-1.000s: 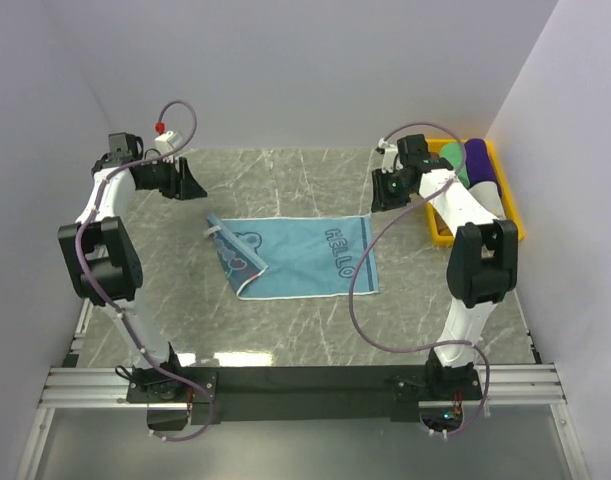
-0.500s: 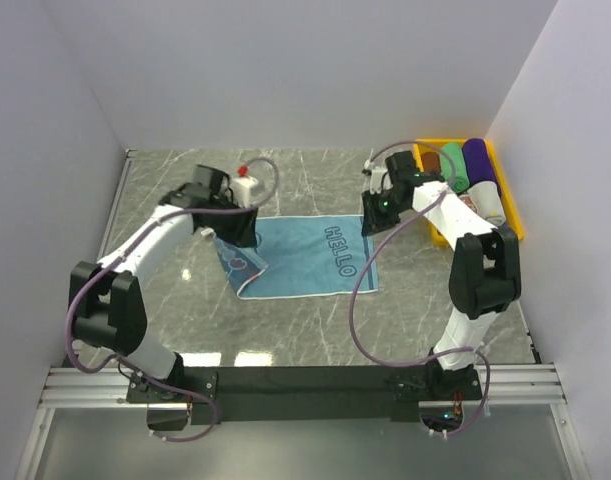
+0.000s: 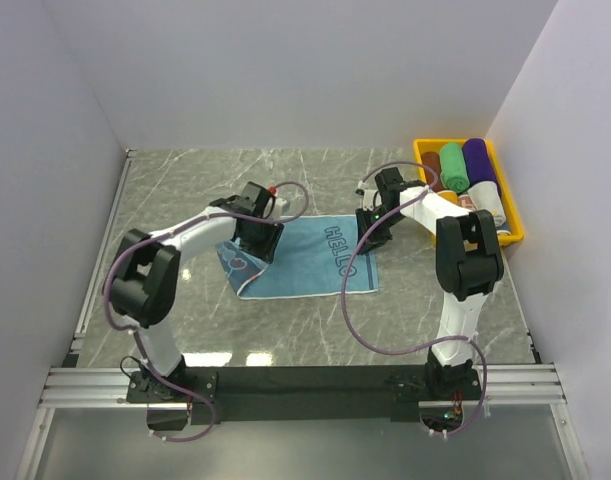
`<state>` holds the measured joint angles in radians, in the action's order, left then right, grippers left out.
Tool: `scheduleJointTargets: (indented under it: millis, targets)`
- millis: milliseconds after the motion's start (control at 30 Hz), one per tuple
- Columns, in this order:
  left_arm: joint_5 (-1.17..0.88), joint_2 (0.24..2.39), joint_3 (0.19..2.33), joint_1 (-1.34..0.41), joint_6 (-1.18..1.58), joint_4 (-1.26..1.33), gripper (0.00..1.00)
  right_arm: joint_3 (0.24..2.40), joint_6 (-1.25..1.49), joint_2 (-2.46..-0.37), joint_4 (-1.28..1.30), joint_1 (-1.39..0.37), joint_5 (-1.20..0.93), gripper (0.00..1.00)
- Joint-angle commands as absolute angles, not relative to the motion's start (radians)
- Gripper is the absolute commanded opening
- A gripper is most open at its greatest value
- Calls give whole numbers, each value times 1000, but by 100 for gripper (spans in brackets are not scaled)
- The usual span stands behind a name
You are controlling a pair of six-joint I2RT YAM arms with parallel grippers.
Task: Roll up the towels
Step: Flatten the towel
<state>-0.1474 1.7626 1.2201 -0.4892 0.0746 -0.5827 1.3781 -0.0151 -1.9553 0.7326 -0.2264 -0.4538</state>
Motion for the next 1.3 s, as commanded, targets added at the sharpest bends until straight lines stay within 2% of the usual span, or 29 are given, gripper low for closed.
scheduleJointTargets:
  millis: [0,233,333,433,533,667,767,933,1000,1200,1233,1267]
  targets:
    - [-51,1813,1281,-525,120,-561,48,1365,-2,-1963,704,-227,-434,21]
    - [37,1882,1287,-552,123,-575,47,1361,-2,-1973,710,-226,-400,20]
    - [52,1884,1270,-551,115,-591,36,1356,-2,-1982,715,-226,-367,20]
    - [46,1846,1229,-538,112,-600,22,1362,-2,-1997,730,-227,-325,20]
    - [44,1781,1174,-522,106,-591,18,1368,-2,-2008,736,-226,-301,20]
    - [45,1712,1134,-459,98,-612,1,1373,-2,-2013,742,-227,-278,20]
    - [28,1625,1092,-364,81,-650,0,1379,-2,-2011,747,-227,-268,20]
    - [32,1459,988,-210,-35,-687,0,1391,-9,-2000,776,-227,-288,20]
    - [-15,1459,1008,-111,-67,-748,1,1396,-31,-1985,794,-226,-310,25]
    - [-86,1415,999,-28,-236,-846,32,1428,-109,-1910,871,-226,-334,41]
    - [-107,1402,1002,-15,-253,-860,43,1433,-118,-1893,879,-225,-334,41]
    - [-124,1385,1008,-3,-262,-864,46,1439,-129,-1885,890,-227,-334,42]
